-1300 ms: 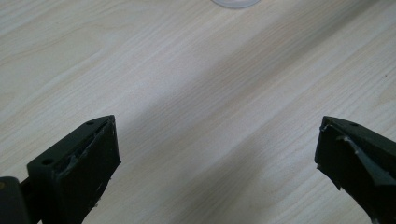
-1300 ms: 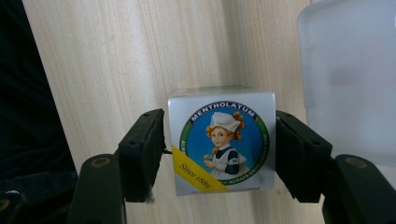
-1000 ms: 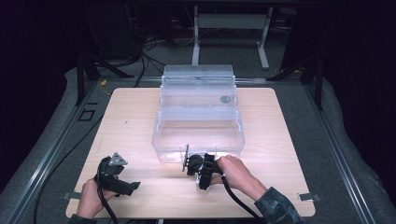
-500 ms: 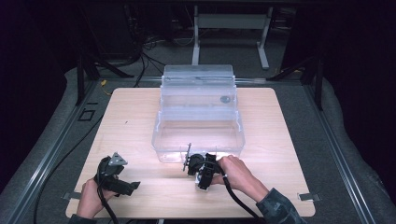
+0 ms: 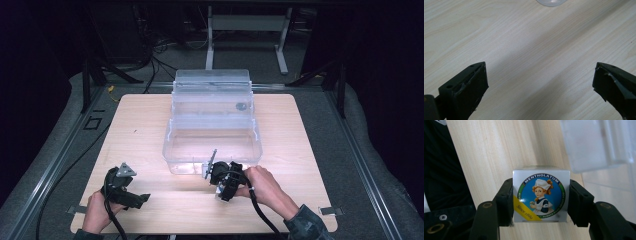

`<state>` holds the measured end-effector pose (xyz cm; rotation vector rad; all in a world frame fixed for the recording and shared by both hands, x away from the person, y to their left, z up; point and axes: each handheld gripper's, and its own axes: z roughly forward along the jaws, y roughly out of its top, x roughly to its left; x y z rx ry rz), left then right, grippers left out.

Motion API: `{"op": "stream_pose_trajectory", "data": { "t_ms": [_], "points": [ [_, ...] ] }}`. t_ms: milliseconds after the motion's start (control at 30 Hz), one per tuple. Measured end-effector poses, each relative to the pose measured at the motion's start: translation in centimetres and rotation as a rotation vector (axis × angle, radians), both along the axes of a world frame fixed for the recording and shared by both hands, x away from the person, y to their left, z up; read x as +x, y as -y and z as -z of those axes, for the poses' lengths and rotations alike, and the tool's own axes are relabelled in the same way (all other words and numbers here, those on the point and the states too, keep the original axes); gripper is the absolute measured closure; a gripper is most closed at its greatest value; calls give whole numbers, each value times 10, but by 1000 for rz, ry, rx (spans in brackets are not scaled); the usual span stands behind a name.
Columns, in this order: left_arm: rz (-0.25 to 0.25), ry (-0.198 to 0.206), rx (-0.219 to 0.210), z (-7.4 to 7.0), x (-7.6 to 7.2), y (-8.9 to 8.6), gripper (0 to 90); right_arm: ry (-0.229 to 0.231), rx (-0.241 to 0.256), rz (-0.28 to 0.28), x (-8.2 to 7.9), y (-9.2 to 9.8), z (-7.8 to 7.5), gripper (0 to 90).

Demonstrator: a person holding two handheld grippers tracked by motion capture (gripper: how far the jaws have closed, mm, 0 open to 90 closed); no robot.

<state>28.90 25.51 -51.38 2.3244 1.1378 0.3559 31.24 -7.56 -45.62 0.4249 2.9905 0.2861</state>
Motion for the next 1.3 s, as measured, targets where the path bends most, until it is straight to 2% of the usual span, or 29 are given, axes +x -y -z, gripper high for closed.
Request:
{"op": "stream_pose_trajectory", "data": {
  "t_ms": [167, 433, 1300],
  "points": [
    [-2, 0, 4, 0, -1, -1, 1, 10, 17, 36, 1, 14, -7, 462],
    [-7, 0, 3, 0, -2, -2, 1, 36, 8, 79, 1, 38, -14, 463],
    [-16, 18, 12, -2, -3, 0, 0, 57, 12, 268, 9, 107, -29, 463]
  ]
}}
